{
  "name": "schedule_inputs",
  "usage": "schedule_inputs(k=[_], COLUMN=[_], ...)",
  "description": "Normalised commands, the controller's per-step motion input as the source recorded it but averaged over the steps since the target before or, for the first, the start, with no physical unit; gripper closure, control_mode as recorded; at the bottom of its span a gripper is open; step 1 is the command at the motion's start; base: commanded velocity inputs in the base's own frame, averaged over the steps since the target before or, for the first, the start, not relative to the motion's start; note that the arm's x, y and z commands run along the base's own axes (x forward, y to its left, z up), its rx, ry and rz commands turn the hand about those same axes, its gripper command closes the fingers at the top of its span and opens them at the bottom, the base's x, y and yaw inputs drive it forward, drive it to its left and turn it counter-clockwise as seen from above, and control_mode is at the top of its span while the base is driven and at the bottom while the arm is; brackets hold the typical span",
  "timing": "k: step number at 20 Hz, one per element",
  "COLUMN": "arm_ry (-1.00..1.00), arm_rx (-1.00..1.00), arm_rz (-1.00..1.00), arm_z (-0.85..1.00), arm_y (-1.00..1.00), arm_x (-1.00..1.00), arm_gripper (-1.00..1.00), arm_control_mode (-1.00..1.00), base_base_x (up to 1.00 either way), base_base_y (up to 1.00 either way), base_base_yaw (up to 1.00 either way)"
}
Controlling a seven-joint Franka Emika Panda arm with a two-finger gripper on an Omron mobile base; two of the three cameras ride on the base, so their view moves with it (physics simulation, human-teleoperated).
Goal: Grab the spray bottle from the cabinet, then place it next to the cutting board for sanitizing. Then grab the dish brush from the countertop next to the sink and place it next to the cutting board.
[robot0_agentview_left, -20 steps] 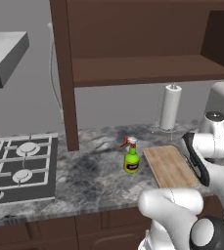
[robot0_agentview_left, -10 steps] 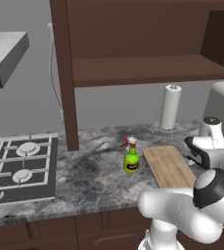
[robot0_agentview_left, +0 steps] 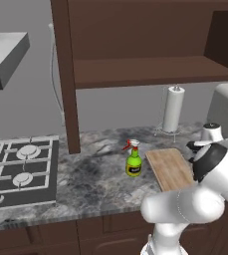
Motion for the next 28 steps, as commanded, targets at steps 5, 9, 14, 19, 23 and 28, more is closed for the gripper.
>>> schedule_inputs(k=[5,9,14,19,23,28], arm_ry=[0.16,0.10,-0.10,-0.15,-0.22,-0.29], arm_rx=[0.00,0.00,0.01,0.00,0.00,-0.01], arm_rz=[0.00,0.00,0.00,0.00,0.00,0.00], arm_z=[-0.37,-0.19,0.17,0.36,0.69,0.98], arm_y=[0.00,0.01,0.01,0.17,0.47,0.57], arm_x=[0.01,0.00,-0.08,-0.17,-0.28,-0.53], arm_gripper=[1.00,1.00,-1.00,-1.00,-1.00,-1.00], arm_control_mode=[-1.00,-1.00,-1.00,-1.00,-1.00,-1.00], base_base_x=[0.00,0.00,0.00,0.00,0.00,0.00], base_base_y=[0.00,0.00,0.00,0.00,0.00,0.00], base_base_yaw=[0.00,0.00,0.00,0.00,0.00,0.00])
